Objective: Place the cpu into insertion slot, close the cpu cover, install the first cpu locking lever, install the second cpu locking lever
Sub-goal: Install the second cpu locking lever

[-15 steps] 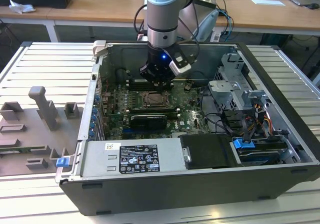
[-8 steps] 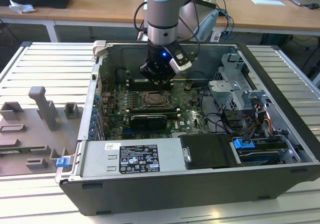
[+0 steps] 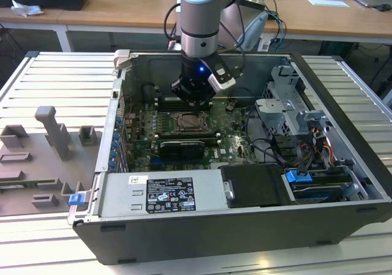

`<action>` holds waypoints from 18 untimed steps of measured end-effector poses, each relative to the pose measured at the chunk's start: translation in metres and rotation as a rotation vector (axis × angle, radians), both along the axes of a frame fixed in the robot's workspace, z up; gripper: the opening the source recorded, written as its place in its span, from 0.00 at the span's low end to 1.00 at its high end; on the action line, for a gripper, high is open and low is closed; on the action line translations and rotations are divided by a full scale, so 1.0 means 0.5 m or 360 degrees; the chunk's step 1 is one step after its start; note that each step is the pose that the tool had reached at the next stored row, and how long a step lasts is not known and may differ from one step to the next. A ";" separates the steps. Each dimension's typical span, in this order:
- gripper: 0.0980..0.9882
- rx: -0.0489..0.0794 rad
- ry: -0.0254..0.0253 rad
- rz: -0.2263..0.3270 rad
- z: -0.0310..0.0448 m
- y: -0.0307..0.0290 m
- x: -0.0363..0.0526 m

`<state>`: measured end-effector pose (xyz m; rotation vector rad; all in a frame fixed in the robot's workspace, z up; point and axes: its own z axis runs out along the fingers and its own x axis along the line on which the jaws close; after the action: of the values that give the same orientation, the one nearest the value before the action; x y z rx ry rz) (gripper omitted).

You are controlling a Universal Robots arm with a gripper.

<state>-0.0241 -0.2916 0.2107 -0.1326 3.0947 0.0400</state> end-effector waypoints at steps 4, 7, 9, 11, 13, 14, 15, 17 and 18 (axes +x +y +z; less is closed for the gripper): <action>0.01 0.0000 -0.00002 0.0000 0.000 -0.007 0.000; 0.01 0.0000 -0.00001 0.0000 0.004 -0.008 0.000; 0.01 0.0000 -0.00001 0.0000 0.012 -0.008 0.000; 0.01 0.0000 -0.00001 0.0000 0.019 -0.008 0.000; 0.01 0.0000 -0.00001 0.0000 0.023 -0.009 0.000; 0.01 0.0000 -0.00001 0.0000 0.023 -0.012 0.000; 0.01 0.0000 -0.00001 0.0000 0.023 -0.015 0.000; 0.01 0.0000 0.00000 0.0000 0.023 -0.018 0.000; 0.01 0.0000 -0.00001 0.0000 0.023 -0.019 0.000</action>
<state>-0.0242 -0.3013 0.2220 -0.1325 3.0946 0.0400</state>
